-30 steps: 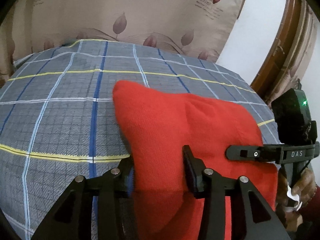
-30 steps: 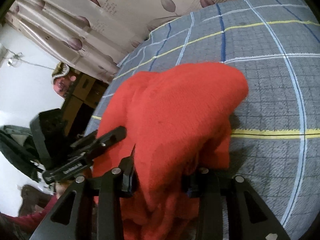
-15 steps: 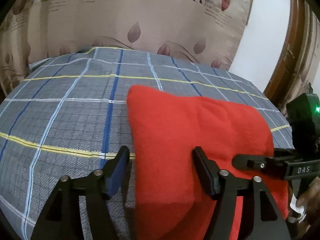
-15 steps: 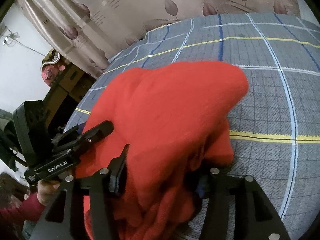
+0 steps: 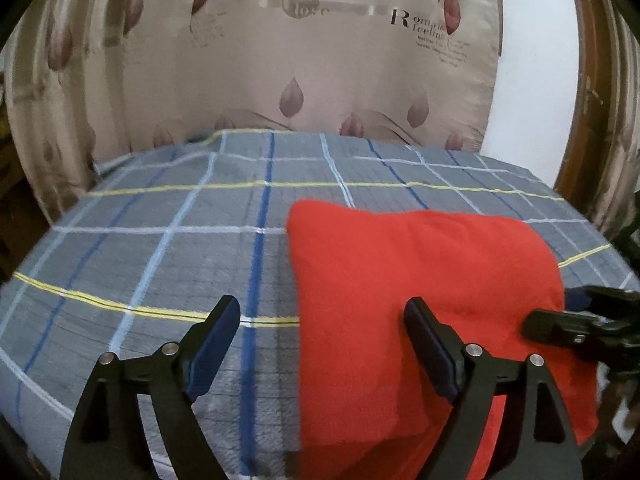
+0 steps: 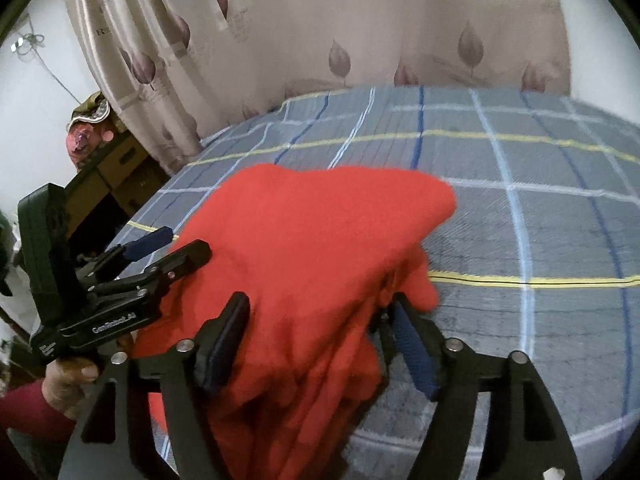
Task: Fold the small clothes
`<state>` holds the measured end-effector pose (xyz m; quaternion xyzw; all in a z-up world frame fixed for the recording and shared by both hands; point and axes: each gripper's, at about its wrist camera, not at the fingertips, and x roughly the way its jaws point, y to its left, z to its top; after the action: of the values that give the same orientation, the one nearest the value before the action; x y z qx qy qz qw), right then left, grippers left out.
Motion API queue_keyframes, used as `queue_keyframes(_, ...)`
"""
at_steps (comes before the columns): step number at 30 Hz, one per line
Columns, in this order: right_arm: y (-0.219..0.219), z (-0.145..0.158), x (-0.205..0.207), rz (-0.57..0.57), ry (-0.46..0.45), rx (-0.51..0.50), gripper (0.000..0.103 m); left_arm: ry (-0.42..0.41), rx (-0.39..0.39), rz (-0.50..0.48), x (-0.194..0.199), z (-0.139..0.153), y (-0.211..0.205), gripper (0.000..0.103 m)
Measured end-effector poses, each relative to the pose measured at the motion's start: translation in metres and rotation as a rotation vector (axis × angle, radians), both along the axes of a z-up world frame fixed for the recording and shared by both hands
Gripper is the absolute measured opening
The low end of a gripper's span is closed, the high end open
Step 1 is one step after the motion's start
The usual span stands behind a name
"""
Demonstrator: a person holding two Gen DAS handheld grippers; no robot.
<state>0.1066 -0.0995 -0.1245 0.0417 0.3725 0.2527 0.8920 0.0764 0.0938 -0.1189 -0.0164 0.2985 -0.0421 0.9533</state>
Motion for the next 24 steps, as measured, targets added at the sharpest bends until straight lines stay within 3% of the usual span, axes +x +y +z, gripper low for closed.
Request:
queue_keyframes(4, -0.002, 0.008, -0.021, -0.026, -0.070, -0.005, 0.090, -0.038, 0.049, 0.022, -0.007, 0.005, -0.004, 0.090)
queue_keyframes(9, 0.004, 0.015, -0.036, -0.025, -0.134, -0.041, 0.093, -0.085, 0.067, 0.022, -0.019, 0.010, -0.007, 0.091)
queue_keyframes(15, 0.004, 0.021, -0.052, -0.068, -0.205, -0.062, 0.099, -0.135, 0.027, 0.044, -0.028, 0.023, -0.003, 0.093)
queue_keyframes(24, -0.003, 0.025, -0.063, -0.102, -0.246, -0.060, 0.102, -0.204, 0.029, 0.113, -0.039, 0.036, 0.004, 0.098)
